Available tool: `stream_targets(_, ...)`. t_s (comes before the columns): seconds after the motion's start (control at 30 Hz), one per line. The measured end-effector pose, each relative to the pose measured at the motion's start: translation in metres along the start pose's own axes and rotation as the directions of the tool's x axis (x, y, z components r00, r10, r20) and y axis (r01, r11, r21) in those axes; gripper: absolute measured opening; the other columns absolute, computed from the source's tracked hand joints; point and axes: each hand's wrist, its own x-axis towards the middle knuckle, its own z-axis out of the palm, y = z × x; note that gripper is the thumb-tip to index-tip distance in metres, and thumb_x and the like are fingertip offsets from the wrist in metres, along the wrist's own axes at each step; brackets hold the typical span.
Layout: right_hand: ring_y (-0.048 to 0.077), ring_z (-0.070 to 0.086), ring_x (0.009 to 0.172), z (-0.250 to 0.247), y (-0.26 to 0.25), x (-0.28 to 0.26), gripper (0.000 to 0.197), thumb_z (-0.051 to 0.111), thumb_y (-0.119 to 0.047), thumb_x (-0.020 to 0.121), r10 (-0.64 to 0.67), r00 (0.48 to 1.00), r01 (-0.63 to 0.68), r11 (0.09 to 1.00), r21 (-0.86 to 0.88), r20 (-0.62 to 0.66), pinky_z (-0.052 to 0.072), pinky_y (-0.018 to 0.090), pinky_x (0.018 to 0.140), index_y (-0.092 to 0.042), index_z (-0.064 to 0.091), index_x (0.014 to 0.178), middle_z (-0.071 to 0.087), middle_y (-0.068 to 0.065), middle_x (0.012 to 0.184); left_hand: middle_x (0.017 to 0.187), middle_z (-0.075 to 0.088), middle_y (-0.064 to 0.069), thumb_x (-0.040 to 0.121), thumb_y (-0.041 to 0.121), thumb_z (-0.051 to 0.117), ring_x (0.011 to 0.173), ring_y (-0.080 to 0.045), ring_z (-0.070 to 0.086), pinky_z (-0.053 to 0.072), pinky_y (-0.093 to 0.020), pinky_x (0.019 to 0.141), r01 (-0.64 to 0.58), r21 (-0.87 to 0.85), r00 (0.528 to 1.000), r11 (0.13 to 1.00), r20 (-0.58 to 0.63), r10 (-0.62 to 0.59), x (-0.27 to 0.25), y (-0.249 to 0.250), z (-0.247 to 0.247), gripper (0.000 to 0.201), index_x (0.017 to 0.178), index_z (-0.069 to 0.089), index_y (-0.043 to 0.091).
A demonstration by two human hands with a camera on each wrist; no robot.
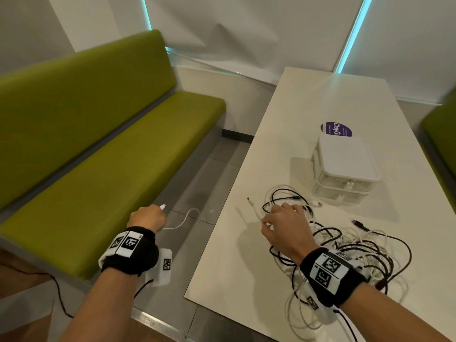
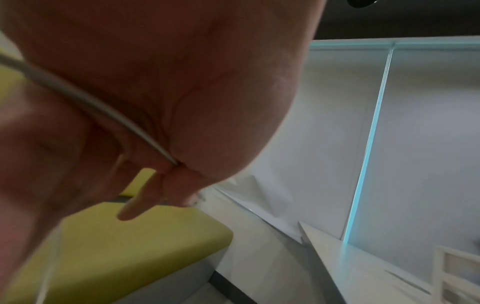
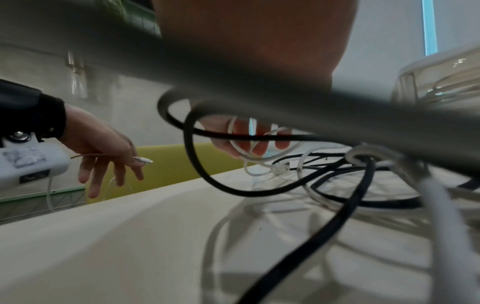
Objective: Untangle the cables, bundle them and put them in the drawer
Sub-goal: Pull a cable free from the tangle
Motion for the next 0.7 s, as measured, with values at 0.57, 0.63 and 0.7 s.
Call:
stream_targets(0.57,0.013,0.067,0.078,-0.040,0.007,-0.005,0.012,0.063,-0.022,0.085,0.093,0.993,-0.060,0.918,0.393,-0.067,0.049,0.030,0.078,-0.020,0.075,0.082,0.074,-0.007,0.080,0.061,0.036,0.000,0.101,0.056,0.025,0.053,-0.014,0.036,0.030,-0.028,0.056,-0.530,-0.694,0.822,0.487,-0.279,0.496,-0.091,0.150,0.006,0.059,0.096,0.074,0.022)
stream_targets(0.63,0.015,0.065,0.082,-0.048,0.005,-0.009,0.012,0.062,-0.018,0.088,0.081,0.990,-0.023,0.907,0.420,-0.119,0.044,0.028,0.084,-0.016,0.074,0.087,0.074,-0.006,0.084,0.064,0.042,0.004,0.100,0.057,0.025,0.055,-0.010,0.038,0.034,-0.030,0.059,-0.528,-0.756,0.805,0.387,-0.299,0.512,-0.104,0.164,0.008,0.058,0.094,0.072,0.025)
stream_targets(0.7,0.014,0.063,0.083,-0.055,0.004,-0.015,0.011,0.062,-0.017,0.090,0.094,0.983,-0.009,0.885,0.466,-0.160,0.042,0.026,0.086,-0.016,0.072,0.091,0.072,-0.008,0.087,0.074,0.056,0.006,0.099,0.058,0.025,0.061,-0.010,0.046,0.045,-0.038,0.068,-0.502,-0.805,0.798,0.316,-0.290,0.529,-0.114,0.176,0.011,0.055,0.089,0.071,0.029)
